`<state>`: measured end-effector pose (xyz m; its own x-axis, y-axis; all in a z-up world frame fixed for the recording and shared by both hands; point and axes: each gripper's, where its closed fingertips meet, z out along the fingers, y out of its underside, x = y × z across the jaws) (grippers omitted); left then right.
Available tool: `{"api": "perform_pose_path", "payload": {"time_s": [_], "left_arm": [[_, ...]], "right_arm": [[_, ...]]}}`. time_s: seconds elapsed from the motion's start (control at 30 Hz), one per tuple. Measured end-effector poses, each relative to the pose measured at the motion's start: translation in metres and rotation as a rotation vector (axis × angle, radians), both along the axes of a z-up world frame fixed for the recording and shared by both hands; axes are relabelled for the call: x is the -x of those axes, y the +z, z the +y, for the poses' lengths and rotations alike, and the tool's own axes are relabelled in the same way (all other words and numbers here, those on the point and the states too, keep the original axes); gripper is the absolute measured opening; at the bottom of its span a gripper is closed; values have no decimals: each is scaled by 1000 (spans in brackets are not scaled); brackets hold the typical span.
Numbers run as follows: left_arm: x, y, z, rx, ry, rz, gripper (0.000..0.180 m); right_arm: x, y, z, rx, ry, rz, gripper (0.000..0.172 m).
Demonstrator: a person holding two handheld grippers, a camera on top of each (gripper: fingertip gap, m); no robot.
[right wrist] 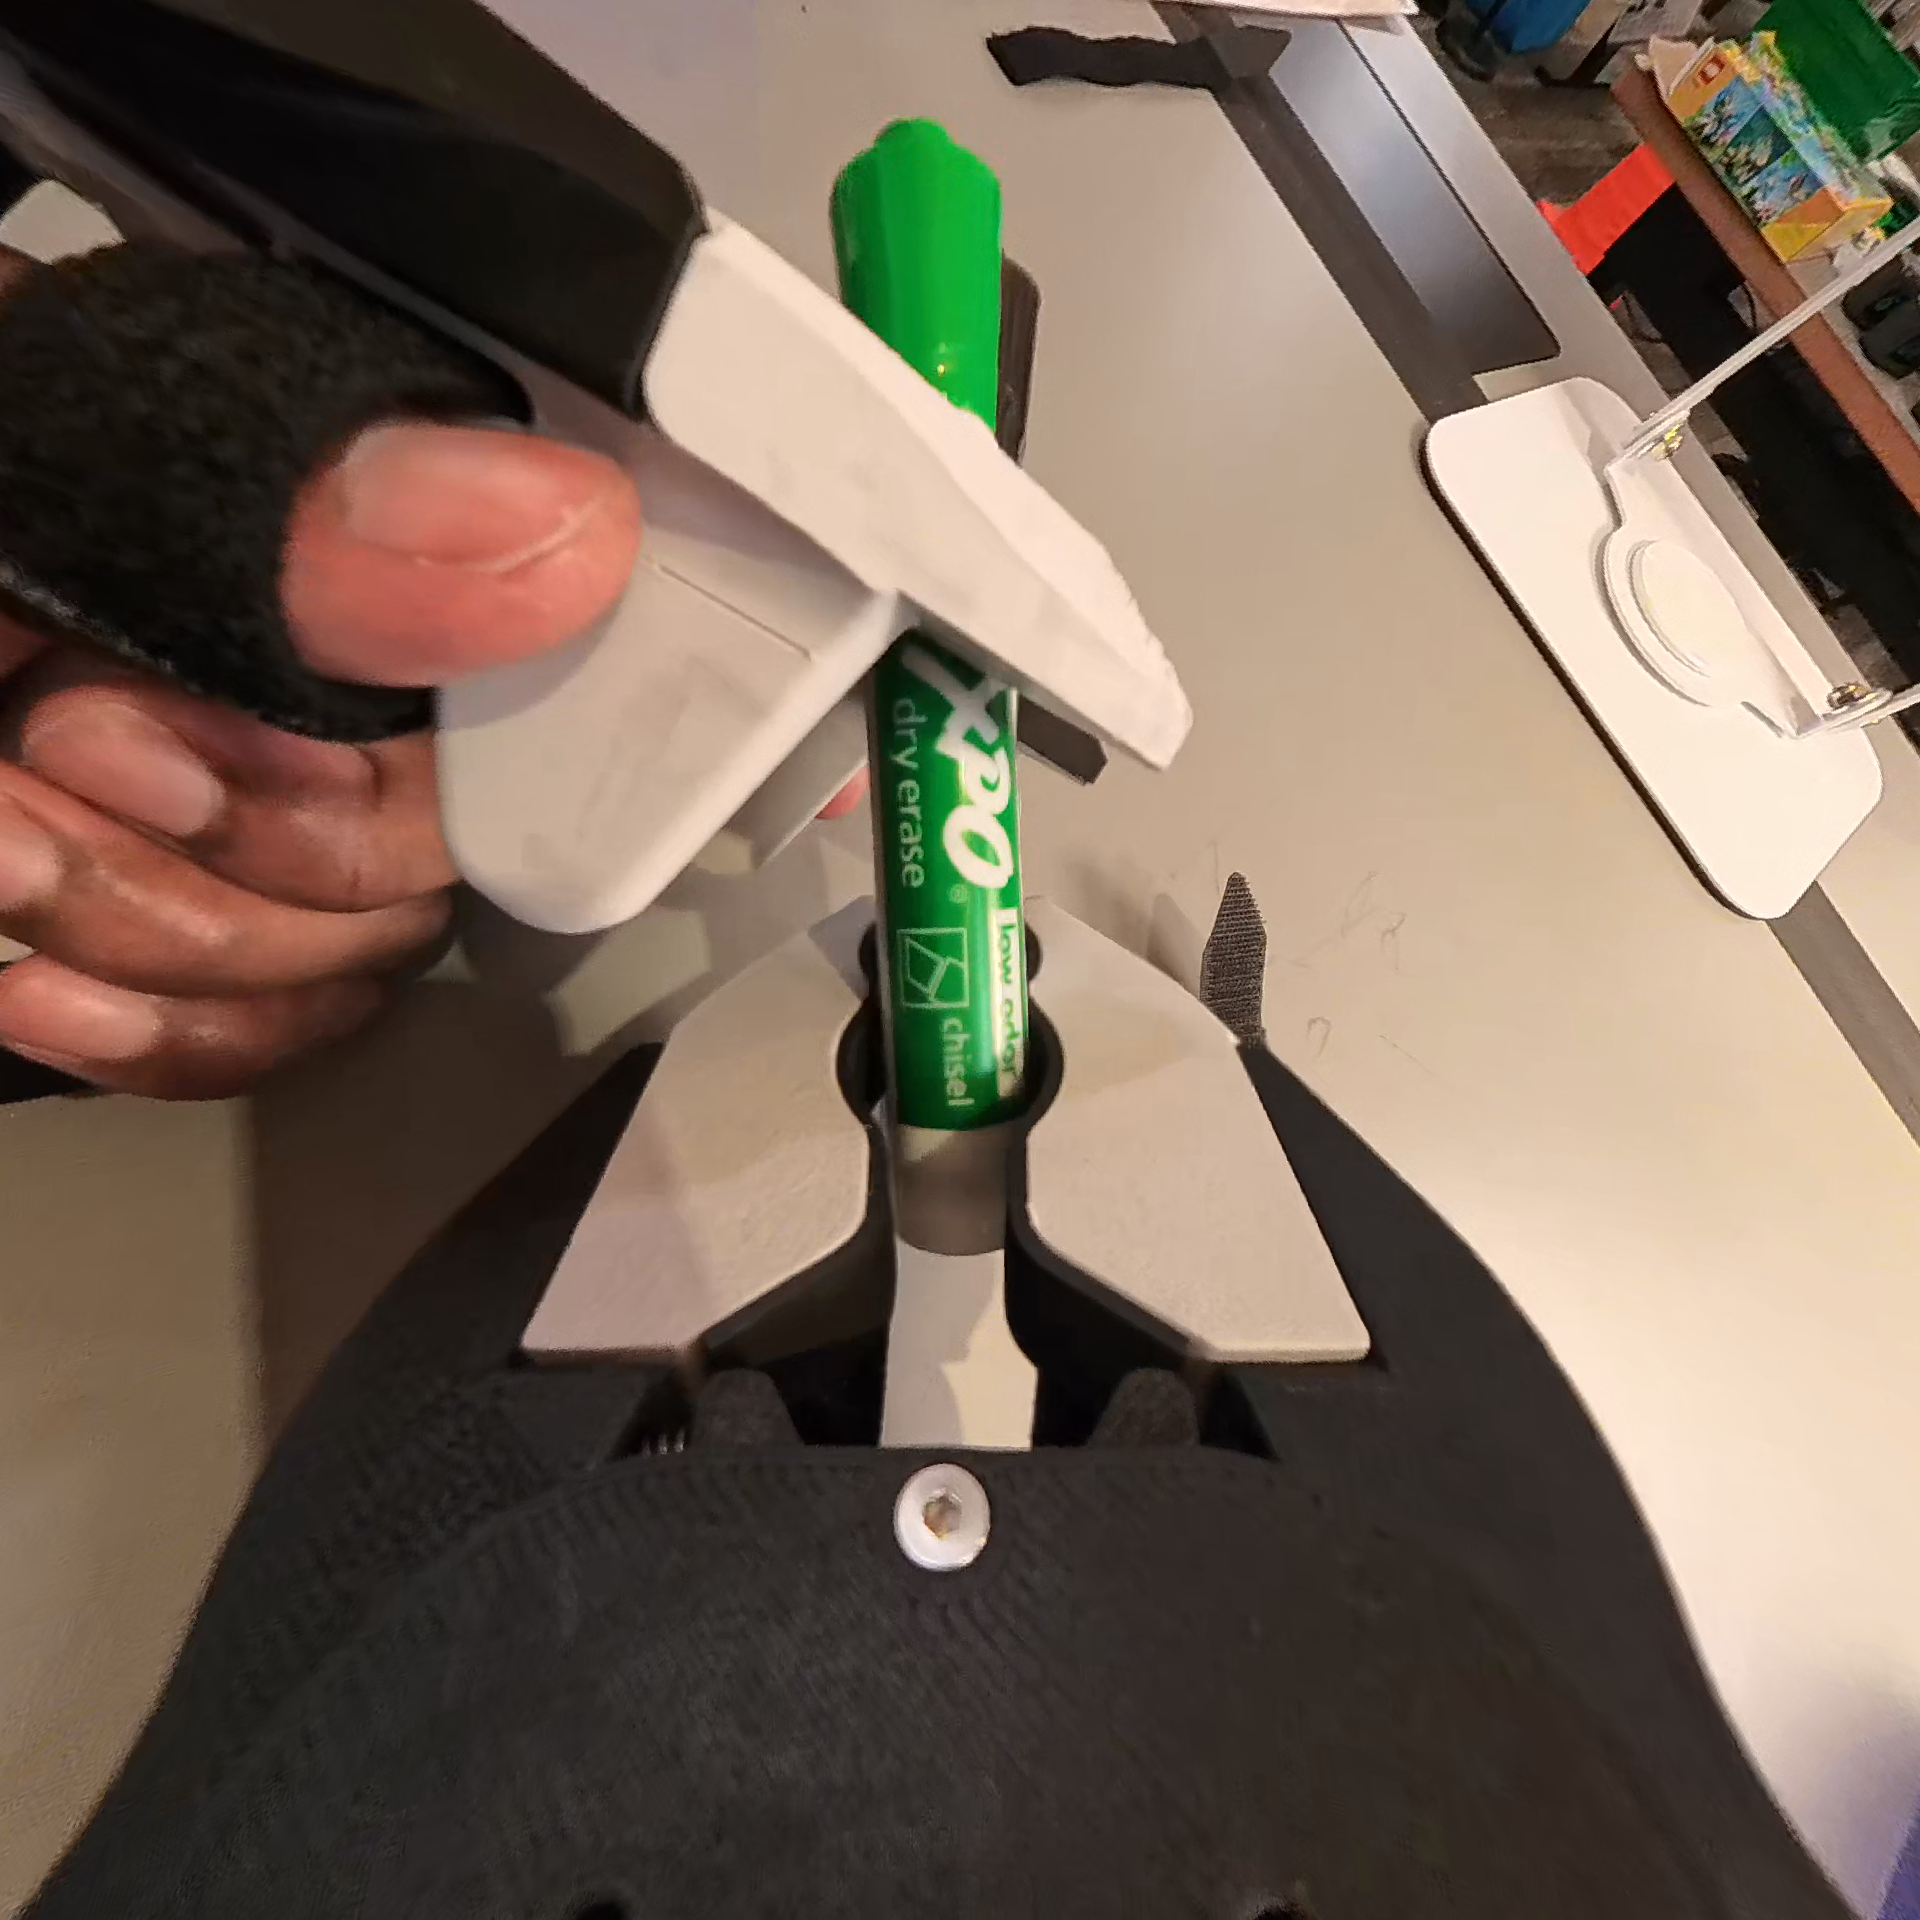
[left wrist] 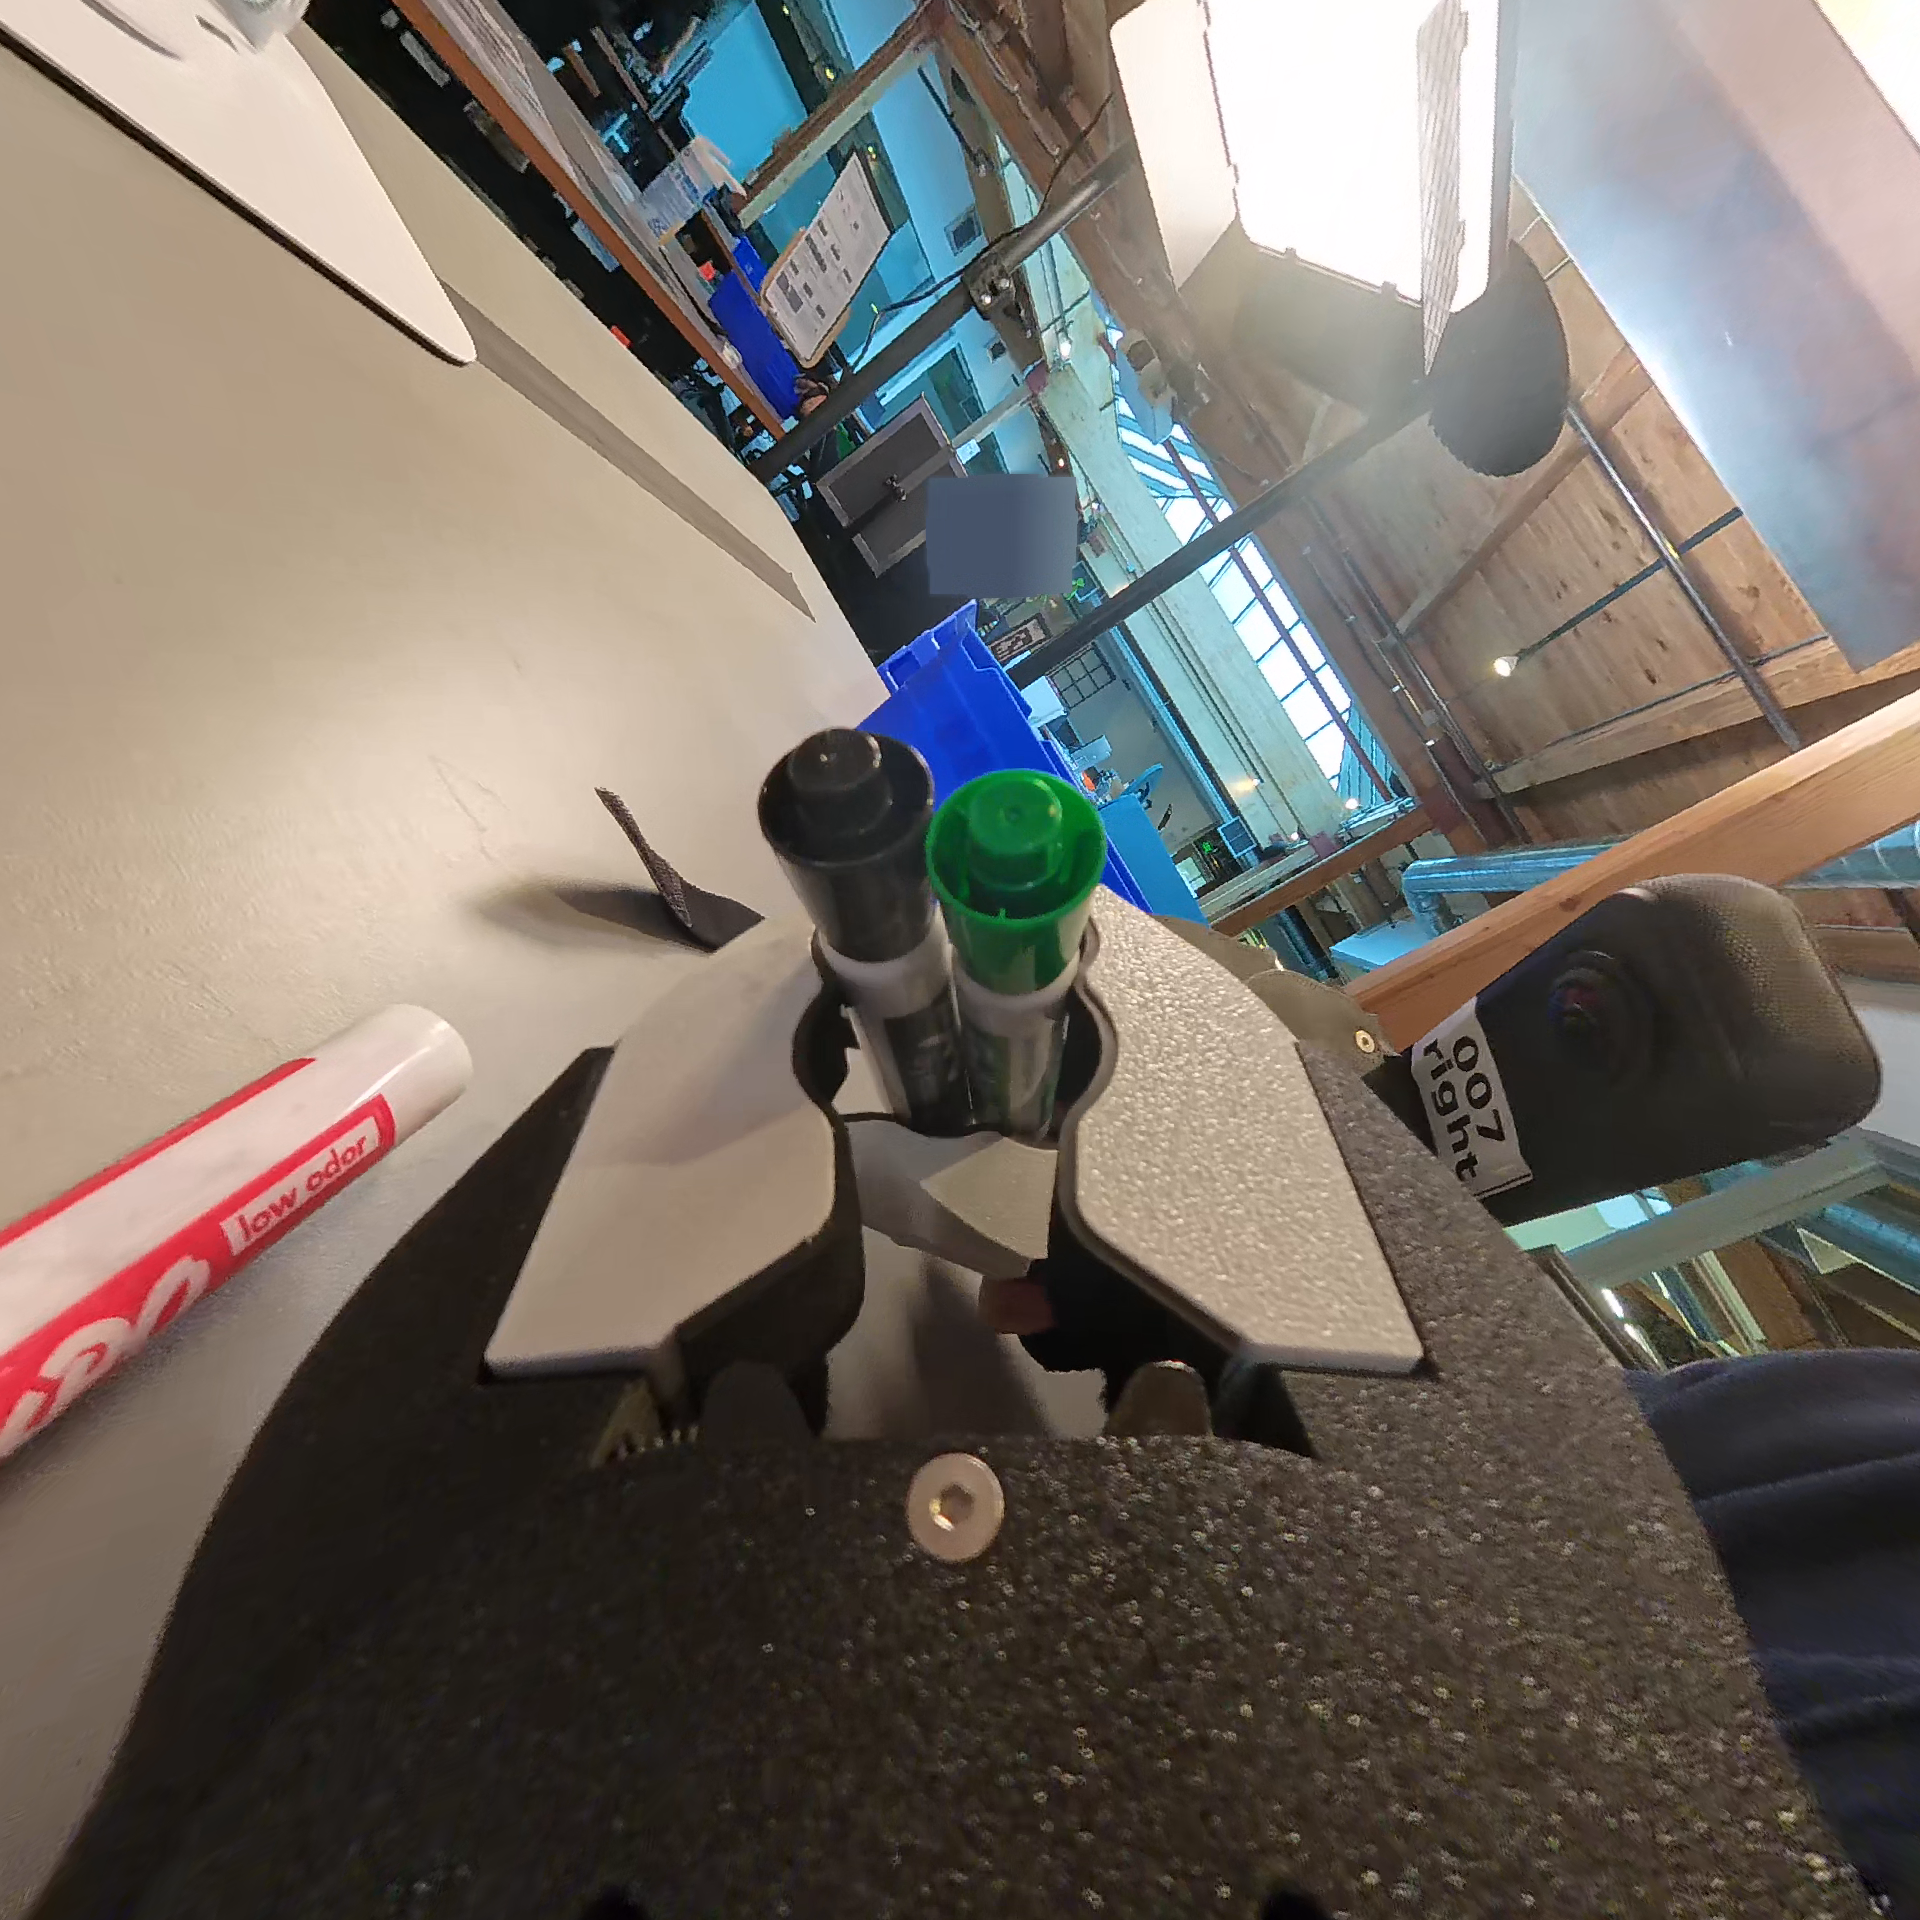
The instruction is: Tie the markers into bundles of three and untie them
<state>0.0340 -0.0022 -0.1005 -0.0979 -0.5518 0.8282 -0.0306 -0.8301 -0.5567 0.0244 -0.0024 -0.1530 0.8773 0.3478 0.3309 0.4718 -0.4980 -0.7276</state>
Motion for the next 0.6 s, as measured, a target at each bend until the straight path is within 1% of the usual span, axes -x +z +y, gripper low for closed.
{"api": "perform_pose_path", "payload": {"time_s": [0.03,0.27,0.6], "left_arm": [[0,0,0,-3,1,-3,39],[-1,2,0,0,6,-12,40],[-2,6,-6,-3,-22,-34,41]], "right_arm": [[0,0,0,-1,-1,5,17],[0,2,0,-4,-13,41,16],[13,4,1,3,-8,210,16]]}}
